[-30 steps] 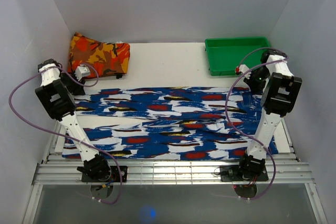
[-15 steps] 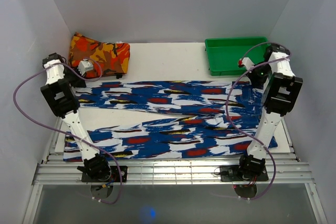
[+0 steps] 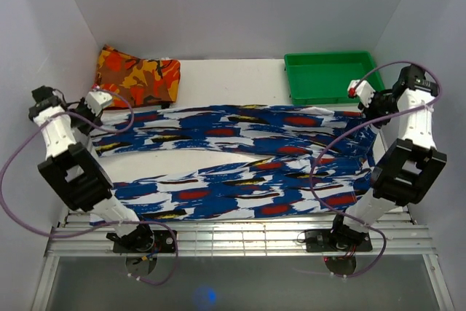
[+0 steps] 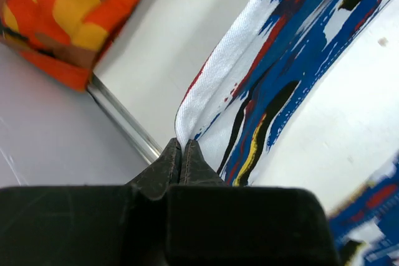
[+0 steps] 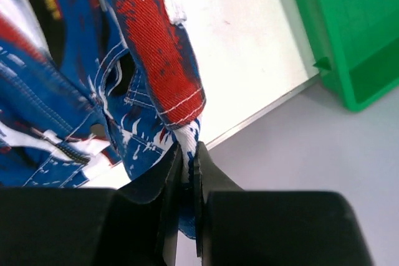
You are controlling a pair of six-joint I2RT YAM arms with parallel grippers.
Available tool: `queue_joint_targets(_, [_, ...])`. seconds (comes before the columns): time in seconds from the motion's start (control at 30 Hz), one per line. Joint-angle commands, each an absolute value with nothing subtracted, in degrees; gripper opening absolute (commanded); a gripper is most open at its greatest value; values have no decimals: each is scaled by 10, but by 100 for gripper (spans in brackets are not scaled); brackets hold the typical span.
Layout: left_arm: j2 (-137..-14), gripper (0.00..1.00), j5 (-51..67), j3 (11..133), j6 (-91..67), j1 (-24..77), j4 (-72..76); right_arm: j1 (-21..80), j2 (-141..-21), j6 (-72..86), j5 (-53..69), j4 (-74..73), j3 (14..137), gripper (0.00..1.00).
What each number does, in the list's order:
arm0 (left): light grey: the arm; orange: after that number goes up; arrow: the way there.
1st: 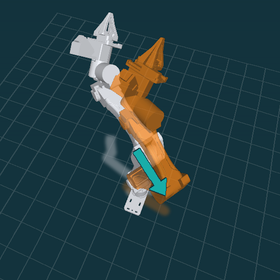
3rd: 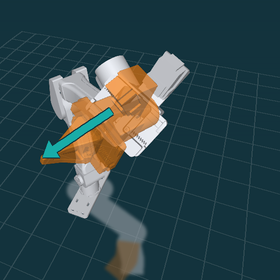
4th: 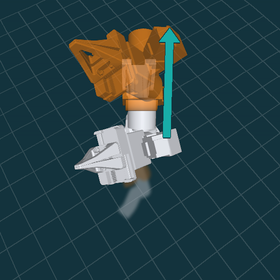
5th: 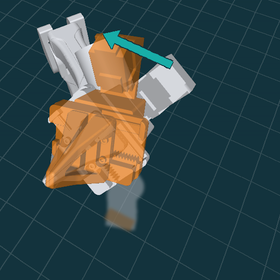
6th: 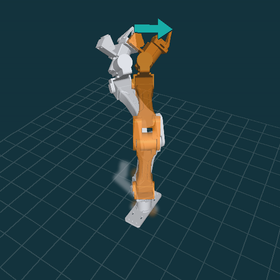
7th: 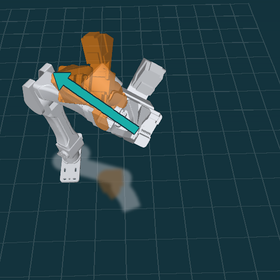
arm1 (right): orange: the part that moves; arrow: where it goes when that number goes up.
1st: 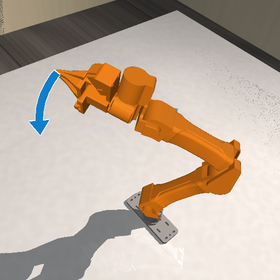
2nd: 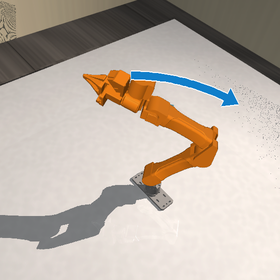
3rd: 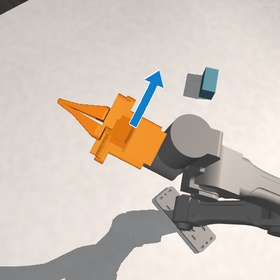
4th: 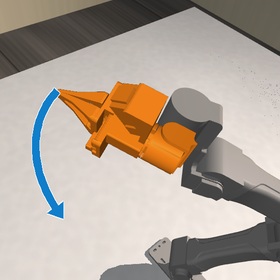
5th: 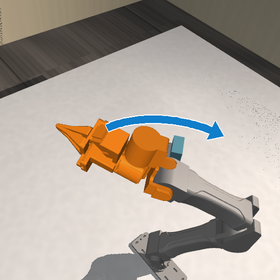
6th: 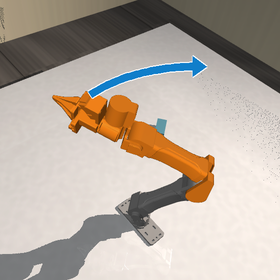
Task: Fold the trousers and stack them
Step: Fold the trousers
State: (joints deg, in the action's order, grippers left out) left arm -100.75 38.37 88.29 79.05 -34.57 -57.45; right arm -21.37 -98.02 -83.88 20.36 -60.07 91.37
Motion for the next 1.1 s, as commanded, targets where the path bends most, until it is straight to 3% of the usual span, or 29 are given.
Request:
queue_joint_targets(0.0, [-917,0,388,744,852,-395,-555,-228,-924,-922,211,-601,806,8])
queue_joint_targets(0.27, [-809,0,305,517,993,-545,-583,-270,-810,-1035,154,-599,600,8])
queue_joint_targets(0.47, [-857,0,239,441,961,-555,-534,-272,-841,-1003,107,-545,518,8])
queue_joint_targets(0.6, [-911,0,167,418,892,-531,-449,-272,-894,-955,97,-526,537,8])
queue_joint_targets(0.73, [-991,0,114,448,776,-460,-380,-267,-946,-906,91,-497,572,8])
queue_joint_targets(0.87, [-1090,0,112,570,632,-392,-385,-262,-997,-856,98,-490,625,8])
queue_joint_targets(1.07, [-1183,0,91,714,549,-300,-404,-239,-1036,-821,92,-468,679,8])
